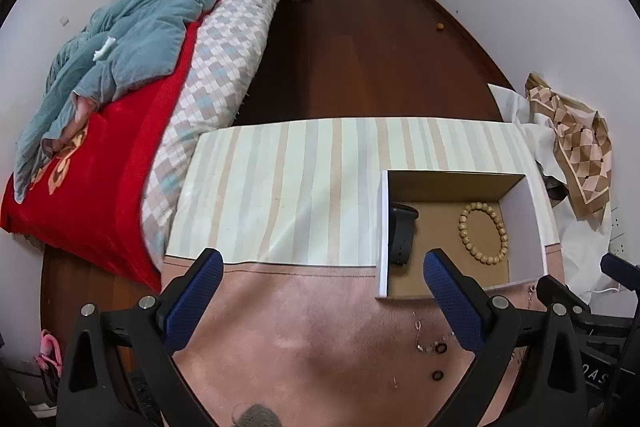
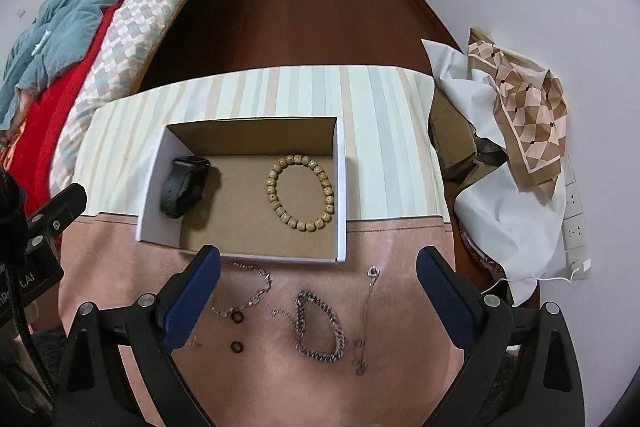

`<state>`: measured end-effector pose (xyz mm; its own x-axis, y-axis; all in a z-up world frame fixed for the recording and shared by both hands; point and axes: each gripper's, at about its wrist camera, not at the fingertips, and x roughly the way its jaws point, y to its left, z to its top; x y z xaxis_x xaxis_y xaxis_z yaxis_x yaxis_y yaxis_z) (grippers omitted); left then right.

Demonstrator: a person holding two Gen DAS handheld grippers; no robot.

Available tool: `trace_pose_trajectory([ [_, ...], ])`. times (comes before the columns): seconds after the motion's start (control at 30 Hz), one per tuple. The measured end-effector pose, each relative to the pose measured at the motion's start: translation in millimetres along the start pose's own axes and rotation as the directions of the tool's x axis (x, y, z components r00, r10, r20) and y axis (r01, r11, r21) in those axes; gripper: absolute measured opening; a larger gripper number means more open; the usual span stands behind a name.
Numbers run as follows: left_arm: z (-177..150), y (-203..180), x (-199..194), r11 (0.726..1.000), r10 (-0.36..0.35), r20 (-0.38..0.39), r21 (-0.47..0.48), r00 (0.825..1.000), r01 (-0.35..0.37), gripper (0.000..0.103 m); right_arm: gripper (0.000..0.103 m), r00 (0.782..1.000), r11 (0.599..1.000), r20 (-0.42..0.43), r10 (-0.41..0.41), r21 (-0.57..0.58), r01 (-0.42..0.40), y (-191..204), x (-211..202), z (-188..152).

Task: Organize jewelry
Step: 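Move the right tool toward the thick silver chain bracelet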

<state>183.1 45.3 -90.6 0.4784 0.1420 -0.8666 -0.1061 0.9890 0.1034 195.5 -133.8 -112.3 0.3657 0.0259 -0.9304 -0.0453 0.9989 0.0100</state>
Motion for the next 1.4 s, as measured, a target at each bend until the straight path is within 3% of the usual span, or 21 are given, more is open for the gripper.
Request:
trace_pose_trajectory([
  [0.27,-18,6,-43,1.0,-0.005,0.066,-0.007,0.998,0.006,0.102,0.103,0.992,1.0,0.124,-0.019,-0.021,0.021,6,-56,-20],
  [0.6,-38,13,-100,0.999,-0.038,0.148,-0.017,0.988,0.041,0.102,0.103,0.978,0.999,0.21,0.018,-0.03,-0.012,12,-111,-49],
  [0.77,-49,17,-110,0.999,0.007,0.163,-0.041,0.987,0.0,0.102,0.103,0.972,0.998,0.226,0.058,-0.01,-0.057,5,-123,-61],
  [0.93,-64,17,-95,0.997,0.055,0.156,-0.056,0.986,-0.046,0.102,0.103,0.976,0.994,0.206,0.077,0.063,-0.092,-22,-107,-72],
  [1.1,-78,9,-55,0.997,0.072,0.089,-0.045,0.993,-0.068,0.103,0.103,0.995,0.981,0.079,0.059,0.178,-0.072,-61,-48,-86],
  [1.2,-88,2,-26,0.996,0.082,0.037,-0.027,0.996,-0.081,0.103,0.088,0.995,0.972,0.025,0.095,0.215,-0.098,-74,-15,-95],
  [1.27,-92,-2,-11,0.996,0.087,0.008,-0.016,0.996,-0.087,0.102,0.061,0.989,0.965,-0.012,0.149,0.219,-0.142,-75,9,-100],
  [1.37,-98,-5,12,0.994,0.112,-0.035,-0.003,0.993,-0.112,0.103,0.042,0.982,0.966,-0.051,0.182,0.194,-0.169,-68,41,-105],
  [1.4,-101,-5,19,0.993,0.119,-0.049,0.001,0.992,-0.119,0.103,0.04,0.979,0.967,-0.059,0.196,0.18,-0.182,-63,51,-105],
])
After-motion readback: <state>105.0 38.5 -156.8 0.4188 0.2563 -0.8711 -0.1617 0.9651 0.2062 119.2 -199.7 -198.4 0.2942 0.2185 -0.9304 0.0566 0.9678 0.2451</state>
